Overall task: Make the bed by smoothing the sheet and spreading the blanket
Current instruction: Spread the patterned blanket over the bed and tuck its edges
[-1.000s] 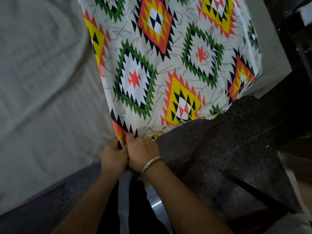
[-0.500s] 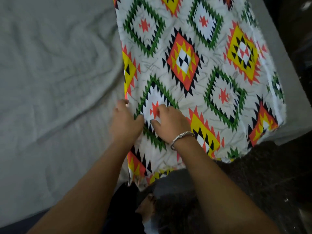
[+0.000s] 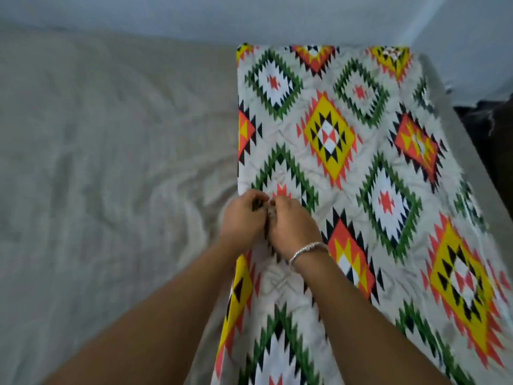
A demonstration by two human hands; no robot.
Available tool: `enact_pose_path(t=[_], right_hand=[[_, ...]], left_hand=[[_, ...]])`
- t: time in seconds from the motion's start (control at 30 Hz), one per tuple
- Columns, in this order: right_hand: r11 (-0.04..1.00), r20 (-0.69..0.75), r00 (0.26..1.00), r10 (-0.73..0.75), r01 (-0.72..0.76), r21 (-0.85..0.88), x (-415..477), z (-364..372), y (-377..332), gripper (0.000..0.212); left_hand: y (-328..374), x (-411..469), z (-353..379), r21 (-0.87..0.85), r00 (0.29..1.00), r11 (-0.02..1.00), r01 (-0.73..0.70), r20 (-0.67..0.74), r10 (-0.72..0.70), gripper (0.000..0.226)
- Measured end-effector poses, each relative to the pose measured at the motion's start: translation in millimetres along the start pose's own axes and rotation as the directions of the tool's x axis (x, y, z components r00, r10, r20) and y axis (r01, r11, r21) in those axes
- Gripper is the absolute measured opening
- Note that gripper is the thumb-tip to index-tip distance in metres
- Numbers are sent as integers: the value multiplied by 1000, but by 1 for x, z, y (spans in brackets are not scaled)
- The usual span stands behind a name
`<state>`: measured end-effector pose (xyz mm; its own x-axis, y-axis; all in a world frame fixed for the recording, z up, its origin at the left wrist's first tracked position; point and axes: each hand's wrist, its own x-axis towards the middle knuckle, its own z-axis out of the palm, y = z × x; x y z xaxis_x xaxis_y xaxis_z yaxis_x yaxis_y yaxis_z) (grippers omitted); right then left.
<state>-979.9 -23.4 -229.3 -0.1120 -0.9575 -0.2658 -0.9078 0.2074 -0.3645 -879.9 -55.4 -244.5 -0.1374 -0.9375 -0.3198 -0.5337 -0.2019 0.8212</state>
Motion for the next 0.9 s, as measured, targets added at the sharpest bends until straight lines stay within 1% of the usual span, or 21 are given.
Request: enact_pose_path(t=[0.07, 0.13, 0.27, 0.33, 0.4, 0.43, 0.47, 0.5, 0.57, 0.6, 0.63, 0.67, 0.7, 0.73, 0.77, 0.8, 0.83, 0.9], right_hand=[[1000, -37, 999, -20, 20, -18, 35, -10, -2, 28], [999, -74, 997, -38, 38, -2, 69, -20, -7, 24], [986, -144, 987, -67, 87, 143, 135, -31, -22, 24], [986, -157, 987, -27, 52, 158, 165, -33, -30, 31], [997, -105, 994, 29, -21, 71, 188, -35, -37, 41], [999, -73, 997, 27, -26, 19, 196, -34, -42, 41], [999, -38, 999, -11, 10, -42, 203, -34, -48, 35], [994, -6, 998, -60, 59, -96, 208, -33, -54, 30], [983, -12, 994, -111, 108, -148, 218, -34, -60, 28], [984, -48, 994, -98, 90, -153, 223, -35, -60, 28], [989, -94, 994, -64, 50, -141, 228, -36, -59, 31], [992, -129, 992, -12, -4, -124, 235, -39, -57, 37], [992, -141, 989, 38, -55, -117, 242, -41, -55, 46], [987, -124, 990, 63, -80, -137, 249, -43, -55, 54], [981, -99, 994, 55, -72, -178, 257, -44, -57, 54], [974, -88, 996, 23, -42, -221, 264, -45, -60, 46], [970, -83, 997, -11, -9, -242, 270, -45, -63, 37], [968, -80, 995, -66, 45, -246, 277, -45, -69, 32]], left_hand=[[10, 36, -4, -114, 999, 992, 54, 5, -54, 19], [19, 66, -8, -203, 998, 977, 59, -7, -62, 22], [27, 112, -15, -191, 996, 981, -11, -88, -6, 17], [26, 128, -20, -176, 989, 984, -32, -146, 6, 21], [22, 139, -23, -199, 973, 980, -9, -228, -37, 21], [19, 140, -25, -229, 955, 973, 21, -282, -88, 17], [17, 141, -26, -274, 933, 961, 47, -332, -140, 15], [16, 141, -27, -317, 916, 945, 76, -353, -192, 16], [16, 147, -29, -351, 923, 929, 116, -308, -232, 15], [18, 151, -31, -356, 932, 924, 142, -267, -246, 14], [20, 155, -35, -362, 937, 917, 168, -230, -262, 24], [23, 160, -38, -362, 944, 916, 175, -202, -261, 40], [25, 163, -41, -338, 950, 924, 179, -183, -251, 52], [27, 168, -42, -300, 958, 940, 163, -178, -223, 59], [28, 172, -43, -270, 964, 952, 144, -179, -197, 60], [29, 176, -43, -248, 966, 961, 121, -192, -172, 55], [29, 179, -43, -244, 962, 965, 97, -226, -154, 45], [29, 181, -39, -284, 936, 958, 41, -325, -136, 29]])
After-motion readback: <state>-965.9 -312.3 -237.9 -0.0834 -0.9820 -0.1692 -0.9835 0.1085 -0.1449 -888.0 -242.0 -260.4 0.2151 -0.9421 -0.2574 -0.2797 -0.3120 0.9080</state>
